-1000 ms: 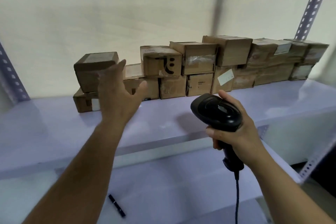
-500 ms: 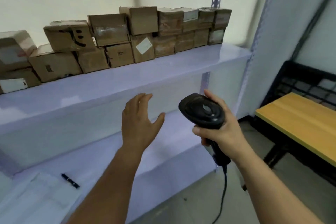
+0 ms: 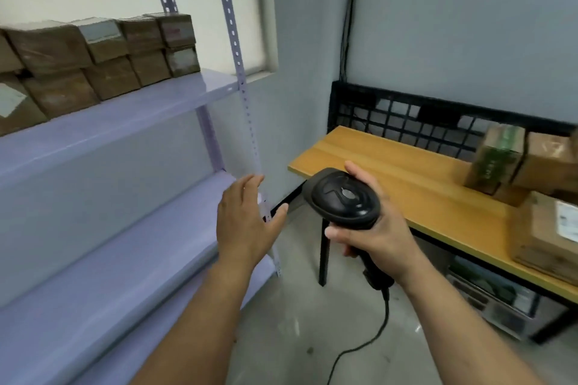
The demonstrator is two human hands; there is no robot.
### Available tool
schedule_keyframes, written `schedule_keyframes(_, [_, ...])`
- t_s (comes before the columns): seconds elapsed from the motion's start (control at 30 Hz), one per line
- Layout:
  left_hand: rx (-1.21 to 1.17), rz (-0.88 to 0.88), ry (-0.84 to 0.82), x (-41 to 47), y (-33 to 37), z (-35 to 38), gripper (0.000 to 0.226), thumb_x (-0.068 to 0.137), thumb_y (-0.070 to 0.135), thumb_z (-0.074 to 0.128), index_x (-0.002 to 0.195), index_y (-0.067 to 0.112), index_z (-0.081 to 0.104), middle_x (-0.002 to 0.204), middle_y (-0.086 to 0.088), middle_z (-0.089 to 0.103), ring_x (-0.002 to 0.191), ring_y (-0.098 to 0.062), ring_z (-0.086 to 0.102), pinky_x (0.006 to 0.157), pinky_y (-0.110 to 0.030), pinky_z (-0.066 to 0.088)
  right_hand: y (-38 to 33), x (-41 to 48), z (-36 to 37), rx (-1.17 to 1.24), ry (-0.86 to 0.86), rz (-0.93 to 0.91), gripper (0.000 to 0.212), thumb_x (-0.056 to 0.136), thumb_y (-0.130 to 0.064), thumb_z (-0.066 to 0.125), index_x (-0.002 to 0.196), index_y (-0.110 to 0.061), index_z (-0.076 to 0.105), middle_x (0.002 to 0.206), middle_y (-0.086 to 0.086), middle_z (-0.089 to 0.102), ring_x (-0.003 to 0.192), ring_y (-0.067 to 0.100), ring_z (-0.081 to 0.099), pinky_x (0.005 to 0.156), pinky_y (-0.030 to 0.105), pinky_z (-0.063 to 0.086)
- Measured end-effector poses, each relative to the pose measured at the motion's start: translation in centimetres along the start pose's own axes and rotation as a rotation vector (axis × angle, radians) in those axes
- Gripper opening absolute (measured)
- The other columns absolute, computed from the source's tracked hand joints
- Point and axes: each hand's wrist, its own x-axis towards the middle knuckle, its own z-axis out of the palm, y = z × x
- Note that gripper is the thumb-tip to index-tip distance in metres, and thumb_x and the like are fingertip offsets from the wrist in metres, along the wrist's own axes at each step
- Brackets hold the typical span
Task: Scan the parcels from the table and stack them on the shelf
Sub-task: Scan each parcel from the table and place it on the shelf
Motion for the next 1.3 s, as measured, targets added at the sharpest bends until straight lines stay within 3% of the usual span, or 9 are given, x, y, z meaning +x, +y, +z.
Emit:
schedule_keyframes(0.1, [-0.041,0.064,-0.076,0.1,4.8,3.8,0.070,0.076,0.057,0.049,0.126,0.008,0.058,0.125,-0.011,0.058,0.114,-0.031,0.052,0.095,-0.043,0.043,0.3,-1.8,-4.6,-0.035,0.104,0.023,0.093,0.066,-0.003,0.085,0.137,-0.046,0.043,0.118,-0.016,0.060,0.071,0.025,0.066,0.050,0.042,0.056])
schedule_keyframes(0.17, [-0.063,0.131,-0.100,0.3,7.0,6.3,0.069,0.077,0.056,0.050,0.126,0.008,0.057,0.125,-0.011,0.058,0.114,-0.030,0.053,0.095,-0.044,0.044,0.4,-2.8,-7.2,-0.055,0.164,0.032,0.094,0.066,-0.005,0.087,0.139,-0.044,0.042,0.115,-0.020,0.060,0.073,0.029,0.066,0.051,0.044,0.057])
schedule_keyframes(0.33, [-0.159,0.198,-0.264,1.0,12.8,11.9,0.064,0.083,0.039,0.072,0.137,0.011,0.050,0.136,-0.010,0.049,0.128,-0.028,0.043,0.106,-0.044,0.036,0.5,-5.3,-12.9,-0.074,0.352,0.077,0.097,0.059,-0.017,0.085,0.143,-0.039,0.041,0.122,-0.008,0.059,0.064,0.008,0.066,0.050,0.033,0.054])
schedule_keyframes(0.63, [-0.287,0.332,-0.516,2.3,22.9,22.2,0.068,0.088,0.048,0.060,0.145,0.019,0.038,0.145,0.000,0.040,0.134,-0.018,0.034,0.109,-0.035,0.032,1.4,-7.3,-23.0,-0.155,0.610,0.151,0.099,0.058,-0.016,0.092,0.139,-0.045,0.044,0.121,-0.006,0.061,0.061,0.014,0.066,0.050,0.034,0.055])
schedule_keyframes(0.8, [-0.293,0.387,-0.642,3.5,26.4,26.9,0.069,0.092,0.053,0.052,0.149,0.023,0.029,0.147,0.003,0.035,0.135,-0.013,0.031,0.111,-0.032,0.030,2.1,-6.9,-27.0,-0.162,0.734,0.186,0.096,0.062,-0.003,0.087,0.138,-0.042,0.044,0.122,-0.004,0.060,0.059,0.013,0.066,0.049,0.031,0.055])
schedule_keyframes(0.9, [-0.267,0.416,-0.720,4.1,27.7,29.3,0.069,0.093,0.055,0.048,0.151,0.026,0.024,0.149,0.004,0.033,0.137,-0.012,0.028,0.113,-0.032,0.031,2.8,-6.8,-29.0,-0.152,0.788,0.224,0.097,0.057,-0.013,0.085,0.140,-0.042,0.043,0.124,-0.003,0.058,0.061,0.015,0.067,0.048,0.029,0.054])
schedule_keyframes(1.07, [-0.227,0.428,-0.833,3.6,29.7,33.2,0.069,0.095,0.056,0.044,0.152,0.027,0.020,0.152,0.005,0.030,0.139,-0.012,0.027,0.114,-0.035,0.032,4.4,-8.1,-32.4,-0.179,0.853,0.286,0.096,0.061,-0.007,0.086,0.137,-0.048,0.044,0.125,-0.003,0.058,0.065,0.016,0.068,0.052,0.032,0.056])
schedule_keyframes(1.3, [-0.214,0.287,-0.957,-0.3,33.4,37.7,0.066,0.097,0.051,0.046,0.153,0.028,0.019,0.152,0.003,0.031,0.138,-0.015,0.030,0.110,-0.038,0.036,6.8,-11.8,-37.5,-0.156,0.841,0.356,0.100,0.056,-0.018,0.093,0.137,-0.052,0.045,0.127,0.000,0.058,0.065,0.012,0.067,0.052,0.033,0.055])
